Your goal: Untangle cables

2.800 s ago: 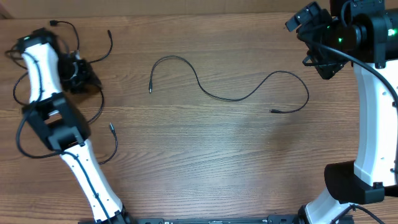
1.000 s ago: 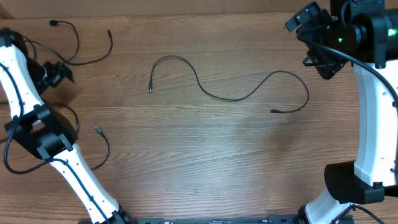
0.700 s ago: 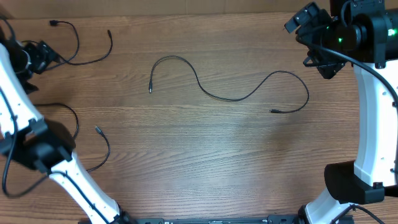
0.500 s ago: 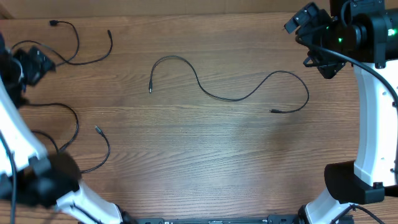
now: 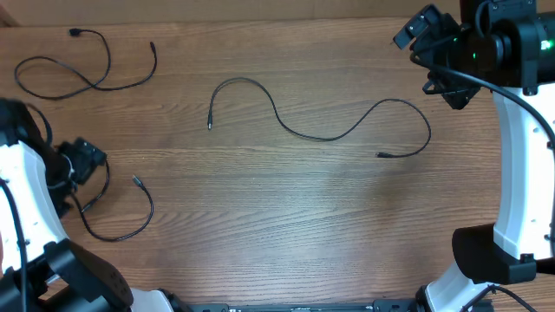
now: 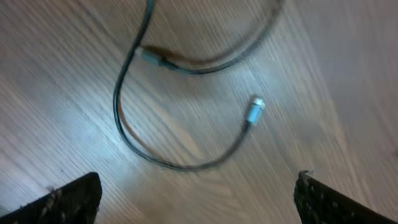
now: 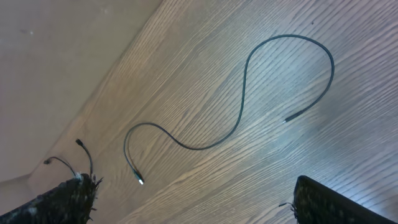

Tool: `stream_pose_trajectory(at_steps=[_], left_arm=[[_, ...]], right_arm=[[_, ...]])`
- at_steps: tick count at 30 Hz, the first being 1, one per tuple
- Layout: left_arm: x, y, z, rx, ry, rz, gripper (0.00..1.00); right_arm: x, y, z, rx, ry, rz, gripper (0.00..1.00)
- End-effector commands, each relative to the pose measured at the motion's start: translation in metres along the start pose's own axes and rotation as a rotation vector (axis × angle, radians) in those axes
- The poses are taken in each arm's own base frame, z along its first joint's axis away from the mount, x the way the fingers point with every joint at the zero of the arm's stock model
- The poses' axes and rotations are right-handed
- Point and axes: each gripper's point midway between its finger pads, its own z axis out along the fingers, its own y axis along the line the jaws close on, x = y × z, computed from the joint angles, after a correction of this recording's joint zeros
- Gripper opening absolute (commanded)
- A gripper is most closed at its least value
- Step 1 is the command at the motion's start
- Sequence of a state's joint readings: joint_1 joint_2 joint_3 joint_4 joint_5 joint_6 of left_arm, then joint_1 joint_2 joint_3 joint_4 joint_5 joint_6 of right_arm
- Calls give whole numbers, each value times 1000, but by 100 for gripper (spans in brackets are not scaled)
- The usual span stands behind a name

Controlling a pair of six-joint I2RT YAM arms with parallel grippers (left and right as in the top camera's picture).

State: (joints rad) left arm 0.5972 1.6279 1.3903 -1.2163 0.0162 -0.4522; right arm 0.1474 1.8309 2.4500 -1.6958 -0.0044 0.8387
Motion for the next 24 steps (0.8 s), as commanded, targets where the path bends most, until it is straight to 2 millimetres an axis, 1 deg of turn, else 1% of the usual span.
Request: stream_pose_trajectory(at_steps=[1,4,7,12,15,16,18,21,23,24], left_arm=[[2,31,31,-85,-23,-64,100],[-7,43,58,-89,-82,-99,100],[-6,51,80,-70,-101,-129,100],[10,61,103,-82,-82,-136,100],[27,78,114,-161,-55,-135,99],[30,81,117,-172,-54,-134,99],[33,83,124,-171,-61,-135,95],[36,75,131,-117,-58,-136,88],[38,69,135,-79,-55,-136,79],[37,66,136,-58,-56,-136,71]], right_arm=[[2,2,-9,-27,-7,-26,100],[2,2,-9,-27,-7,-25,100],[2,2,-9,-27,-7,-25,100],[2,3,-10,-28,-6,-25,100],[3,4,-9,-34,1,-26,100],[3,4,-9,-34,2,-25,100],[3,4,-9,-34,1,-25,100],[3,4,-9,-35,1,-25,100],[3,4,-9,-34,2,-25,100],[3,4,-9,-34,2,-25,100]])
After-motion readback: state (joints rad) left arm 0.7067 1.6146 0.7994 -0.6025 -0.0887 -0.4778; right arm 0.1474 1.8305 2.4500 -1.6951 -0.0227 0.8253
